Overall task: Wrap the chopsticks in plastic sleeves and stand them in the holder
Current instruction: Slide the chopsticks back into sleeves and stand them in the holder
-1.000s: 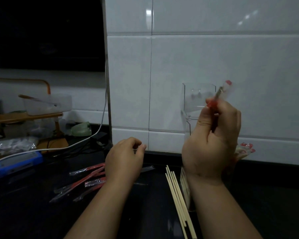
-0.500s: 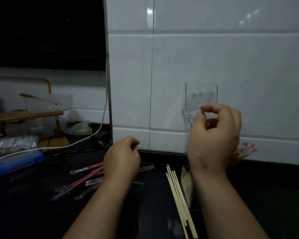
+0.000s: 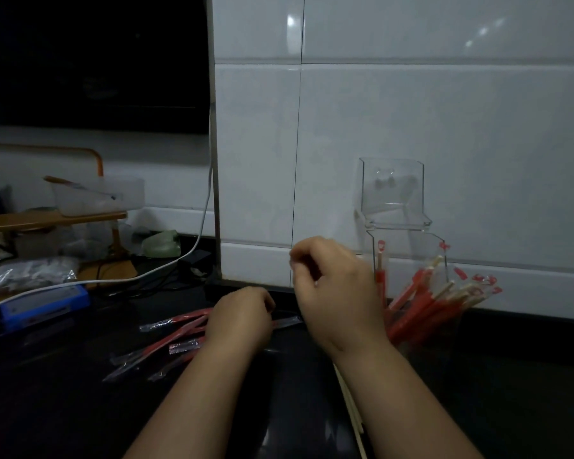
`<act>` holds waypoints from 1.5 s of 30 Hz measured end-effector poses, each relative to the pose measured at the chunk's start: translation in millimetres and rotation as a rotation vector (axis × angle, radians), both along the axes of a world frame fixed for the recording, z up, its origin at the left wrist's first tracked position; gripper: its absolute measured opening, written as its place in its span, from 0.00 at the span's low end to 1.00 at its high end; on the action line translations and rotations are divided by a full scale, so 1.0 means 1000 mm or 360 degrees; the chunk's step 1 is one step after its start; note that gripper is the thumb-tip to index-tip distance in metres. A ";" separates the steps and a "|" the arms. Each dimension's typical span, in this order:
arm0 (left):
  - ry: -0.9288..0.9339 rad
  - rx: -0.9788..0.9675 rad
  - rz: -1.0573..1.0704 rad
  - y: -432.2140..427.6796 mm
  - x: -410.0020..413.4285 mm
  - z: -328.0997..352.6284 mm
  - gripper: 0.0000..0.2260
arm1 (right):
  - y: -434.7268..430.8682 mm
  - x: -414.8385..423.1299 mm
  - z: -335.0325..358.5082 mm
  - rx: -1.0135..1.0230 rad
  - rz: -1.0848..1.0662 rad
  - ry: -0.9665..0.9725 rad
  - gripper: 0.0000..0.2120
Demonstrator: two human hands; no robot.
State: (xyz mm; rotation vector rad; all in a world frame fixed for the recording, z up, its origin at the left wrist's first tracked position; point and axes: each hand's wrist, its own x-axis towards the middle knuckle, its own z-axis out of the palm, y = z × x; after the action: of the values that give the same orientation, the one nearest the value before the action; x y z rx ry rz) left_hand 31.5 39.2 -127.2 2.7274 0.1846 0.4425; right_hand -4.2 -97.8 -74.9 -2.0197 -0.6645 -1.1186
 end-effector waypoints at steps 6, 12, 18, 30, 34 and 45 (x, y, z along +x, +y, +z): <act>0.0223 0.0179 -0.0093 0.002 0.006 -0.011 0.13 | 0.010 0.005 -0.010 -0.0849 -0.0360 0.1410 0.13; 0.0144 0.0304 -0.0010 0.005 0.012 -0.017 0.16 | 0.005 0.004 -0.022 -0.1089 -0.0501 0.1648 0.17; 0.0179 0.0370 0.0042 0.004 0.013 -0.023 0.14 | 0.004 0.010 -0.024 -0.1121 -0.0531 0.1812 0.19; 0.0102 0.0369 0.0071 0.002 0.011 -0.017 0.11 | 0.005 0.022 -0.031 -0.1095 -0.0527 0.1889 0.21; 0.0017 0.0316 0.0083 -0.001 0.008 -0.012 0.10 | 0.004 0.026 -0.033 -0.1073 -0.0531 0.1872 0.21; -0.0206 -0.0001 0.0088 -0.004 0.004 -0.004 0.07 | 0.005 0.026 -0.043 -0.0960 -0.0599 0.1687 0.16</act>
State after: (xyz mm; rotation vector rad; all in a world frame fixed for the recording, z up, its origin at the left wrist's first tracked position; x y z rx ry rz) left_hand 35.4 34.7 -130.7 2.6873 0.2256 0.6322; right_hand 21.8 -92.8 -117.4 -2.8957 -0.0380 0.1410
